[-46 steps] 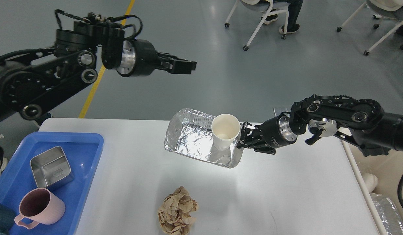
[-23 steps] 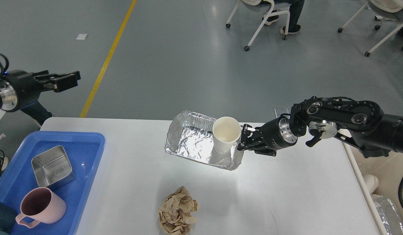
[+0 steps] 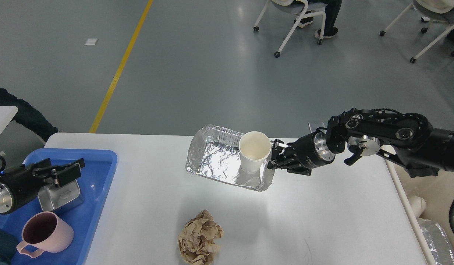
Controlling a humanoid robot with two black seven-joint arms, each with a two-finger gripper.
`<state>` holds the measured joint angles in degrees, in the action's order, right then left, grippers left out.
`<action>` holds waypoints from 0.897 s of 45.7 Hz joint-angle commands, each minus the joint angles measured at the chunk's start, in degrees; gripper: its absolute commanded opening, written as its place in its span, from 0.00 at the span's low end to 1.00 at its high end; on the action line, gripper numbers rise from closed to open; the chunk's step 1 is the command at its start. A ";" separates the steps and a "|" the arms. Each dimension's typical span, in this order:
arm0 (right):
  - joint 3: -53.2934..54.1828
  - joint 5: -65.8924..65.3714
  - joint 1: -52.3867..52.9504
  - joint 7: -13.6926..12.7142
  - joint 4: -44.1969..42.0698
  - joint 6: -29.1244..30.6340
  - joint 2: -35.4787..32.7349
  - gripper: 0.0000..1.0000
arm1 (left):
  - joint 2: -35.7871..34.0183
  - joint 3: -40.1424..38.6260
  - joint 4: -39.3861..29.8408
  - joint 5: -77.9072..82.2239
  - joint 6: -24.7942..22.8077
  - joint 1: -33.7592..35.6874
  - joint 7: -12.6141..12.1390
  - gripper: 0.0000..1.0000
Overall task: Tidy desktop
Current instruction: 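Withdraw the left gripper back toward the blue tray, then move the left gripper low across the table to the crumpled brown paper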
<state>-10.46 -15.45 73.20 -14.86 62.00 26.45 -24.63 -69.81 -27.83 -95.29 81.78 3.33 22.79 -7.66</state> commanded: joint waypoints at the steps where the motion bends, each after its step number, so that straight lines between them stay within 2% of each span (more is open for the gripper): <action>1: 0.00 -0.02 0.01 0.01 0.49 0.00 -0.41 0.00 | -0.15 0.05 -0.51 0.05 -0.17 -0.29 1.24 0.97; 6: 0.00 -0.02 0.01 0.01 0.49 0.00 -0.59 0.00 | -0.15 0.14 -0.77 0.05 -0.26 -0.46 4.93 0.97; 9: 0.00 -0.02 0.01 0.01 0.49 0.00 -0.59 0.00 | 0.12 0.14 -1.21 0.05 -0.43 -0.64 5.99 0.97; 14: 0.00 -0.02 0.01 0.01 0.49 0.00 -0.59 0.00 | 0.82 0.14 -1.21 -0.04 -2.53 -1.34 5.90 0.97; 17: 0.00 -0.10 0.01 -0.08 0.49 0.00 -0.50 0.00 | 1.61 0.32 -0.68 -0.04 -6.66 -1.43 5.64 0.97; 21: 0.00 -0.02 0.01 0.01 0.49 0.00 -0.50 0.00 | 6.08 0.32 0.19 0.13 -11.50 -0.73 5.38 0.97; 31: 0.00 -0.02 0.27 0.01 1.02 0.00 -1.38 0.00 | 20.05 1.28 2.39 5.57 -13.18 0.68 5.38 0.97; 36: 0.00 -0.02 0.19 0.01 1.02 0.00 -1.47 0.00 | 25.86 2.69 3.36 9.53 -15.46 0.59 5.03 0.97; 41: 0.00 -0.10 0.19 0.01 1.02 -0.08 -1.29 0.00 | 29.82 5.49 5.90 12.08 -16.43 0.50 2.92 0.97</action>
<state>-10.46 -15.49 73.45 -14.87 63.04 26.45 -26.05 -43.90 -24.90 -91.62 91.16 -12.14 23.40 -3.04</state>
